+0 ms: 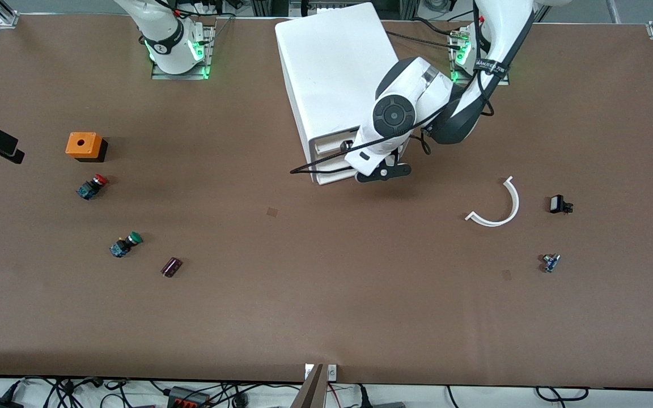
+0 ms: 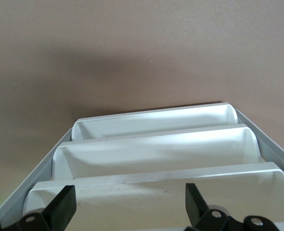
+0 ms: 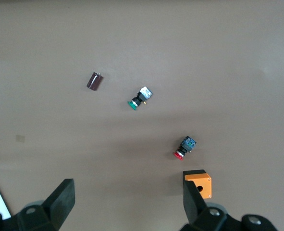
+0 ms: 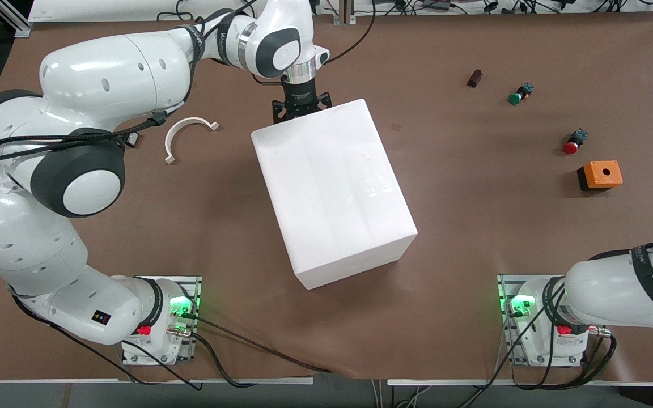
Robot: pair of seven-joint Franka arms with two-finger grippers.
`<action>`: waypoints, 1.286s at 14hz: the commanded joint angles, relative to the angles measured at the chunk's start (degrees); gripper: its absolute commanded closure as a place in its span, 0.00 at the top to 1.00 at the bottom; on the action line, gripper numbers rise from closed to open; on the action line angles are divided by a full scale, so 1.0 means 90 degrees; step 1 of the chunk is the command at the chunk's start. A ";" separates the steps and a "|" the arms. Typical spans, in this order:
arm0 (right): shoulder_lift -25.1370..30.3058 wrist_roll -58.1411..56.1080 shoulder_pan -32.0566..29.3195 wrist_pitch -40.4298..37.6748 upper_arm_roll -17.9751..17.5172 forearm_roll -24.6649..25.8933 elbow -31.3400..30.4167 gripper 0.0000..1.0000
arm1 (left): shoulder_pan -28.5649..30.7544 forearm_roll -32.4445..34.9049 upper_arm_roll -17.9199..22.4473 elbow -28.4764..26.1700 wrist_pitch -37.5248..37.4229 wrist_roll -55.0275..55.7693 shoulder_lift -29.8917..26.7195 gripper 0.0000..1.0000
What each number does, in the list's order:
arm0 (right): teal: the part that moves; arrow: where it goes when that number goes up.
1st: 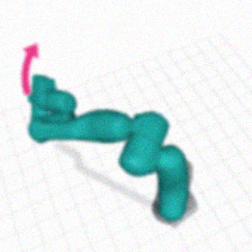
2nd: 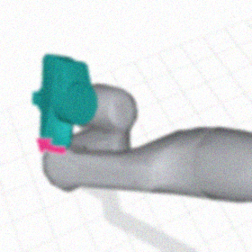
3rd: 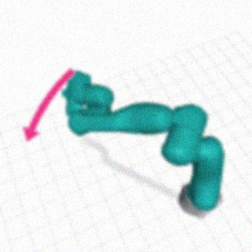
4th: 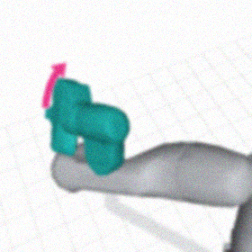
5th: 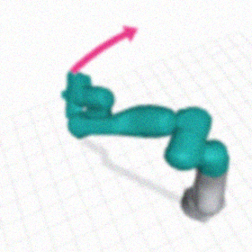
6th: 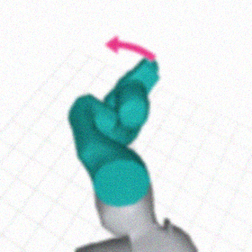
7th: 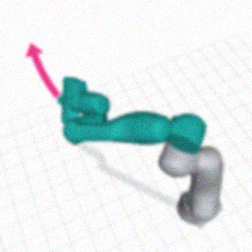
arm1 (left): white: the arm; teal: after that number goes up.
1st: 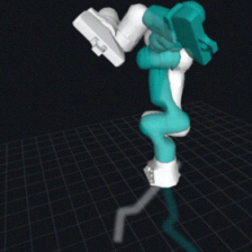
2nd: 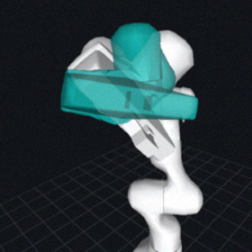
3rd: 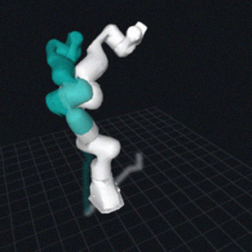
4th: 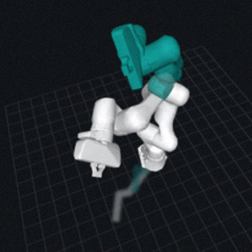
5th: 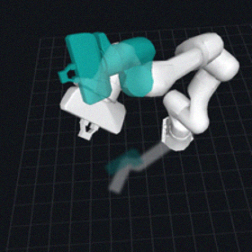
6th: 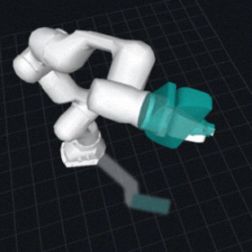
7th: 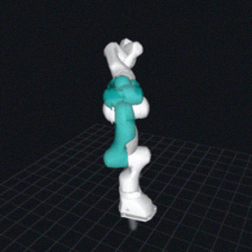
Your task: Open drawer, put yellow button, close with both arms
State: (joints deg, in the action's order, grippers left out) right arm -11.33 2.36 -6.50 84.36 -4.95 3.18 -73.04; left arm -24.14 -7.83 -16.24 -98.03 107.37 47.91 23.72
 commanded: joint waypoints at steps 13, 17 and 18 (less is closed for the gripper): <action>0.1318 -0.0302 -0.0107 0.0529 -0.0016 -0.0080 -0.2041 1.00 | 0.2054 0.0839 -0.0080 0.1320 -0.0883 -0.1940 -0.0302 1.00; 0.1260 -0.0302 -0.0117 0.0578 0.0052 -0.0080 -0.2031 1.00 | 0.2837 0.1328 -0.0080 0.2004 -0.1976 -0.3621 -0.0370 1.00; 0.1259 -0.0311 -0.0127 0.0568 0.0052 -0.0080 -0.2031 1.00 | 0.3003 0.1445 -0.0080 0.2218 -0.2317 -0.4175 -0.0428 1.00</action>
State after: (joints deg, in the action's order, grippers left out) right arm -0.73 1.09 -6.84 89.31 -4.32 3.18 -90.37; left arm 0.68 2.39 -16.22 -81.88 91.87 17.31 20.65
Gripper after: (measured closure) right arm 0.000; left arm 0.000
